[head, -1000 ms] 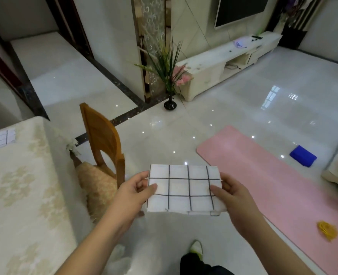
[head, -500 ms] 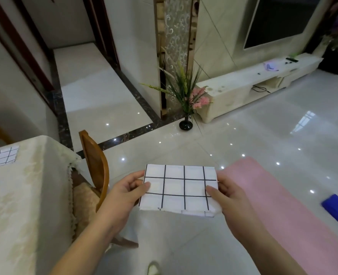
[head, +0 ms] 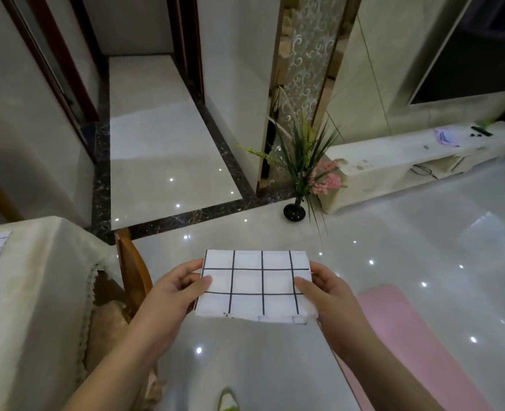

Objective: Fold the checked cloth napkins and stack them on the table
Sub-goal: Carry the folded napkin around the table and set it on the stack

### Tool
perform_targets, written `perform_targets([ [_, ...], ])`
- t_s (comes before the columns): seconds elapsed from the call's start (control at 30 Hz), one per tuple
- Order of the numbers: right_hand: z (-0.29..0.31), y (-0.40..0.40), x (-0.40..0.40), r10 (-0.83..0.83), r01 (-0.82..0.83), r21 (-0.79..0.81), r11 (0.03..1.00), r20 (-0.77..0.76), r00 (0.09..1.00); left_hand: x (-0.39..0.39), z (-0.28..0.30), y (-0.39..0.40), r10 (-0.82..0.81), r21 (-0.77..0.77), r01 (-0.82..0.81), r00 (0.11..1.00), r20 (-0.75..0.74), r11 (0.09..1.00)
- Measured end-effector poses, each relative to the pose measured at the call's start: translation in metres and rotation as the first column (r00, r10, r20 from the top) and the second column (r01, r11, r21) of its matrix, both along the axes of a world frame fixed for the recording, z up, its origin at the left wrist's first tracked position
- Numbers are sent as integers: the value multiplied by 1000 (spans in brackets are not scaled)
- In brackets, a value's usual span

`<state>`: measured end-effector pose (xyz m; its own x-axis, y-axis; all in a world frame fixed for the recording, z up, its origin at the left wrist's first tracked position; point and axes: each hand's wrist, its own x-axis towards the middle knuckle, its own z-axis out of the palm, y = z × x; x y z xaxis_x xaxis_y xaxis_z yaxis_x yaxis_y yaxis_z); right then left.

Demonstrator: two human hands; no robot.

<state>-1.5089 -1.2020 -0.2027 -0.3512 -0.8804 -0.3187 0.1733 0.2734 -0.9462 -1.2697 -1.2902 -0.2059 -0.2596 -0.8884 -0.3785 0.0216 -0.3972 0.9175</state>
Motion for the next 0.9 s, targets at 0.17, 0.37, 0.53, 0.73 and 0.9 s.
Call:
perform_targets([
  [0.17,11,-68,-1,50,-50,-10,999,-4,999,4,10,-56,64,-19,-64,998,-17,998],
  [0.37,16,-150,-17,161,-162,-10,987,-34,986,-6,6,-110,176,-18,-176,984,0,984],
  [0.53,11,-224,-45,247,-246,-38,968,12,969,-31,9,-164,277,-36,-277,961,-5,960],
  [0.73,10,-304,-86,320,-317,-54,947,58,946,-68,23,-217,356,-5,-357,933,-54,934],
  [0.9,22,-372,-95,414,-409,-74,910,77,907,-81,38,-256,476,-17,-477,878,-51,879],
])
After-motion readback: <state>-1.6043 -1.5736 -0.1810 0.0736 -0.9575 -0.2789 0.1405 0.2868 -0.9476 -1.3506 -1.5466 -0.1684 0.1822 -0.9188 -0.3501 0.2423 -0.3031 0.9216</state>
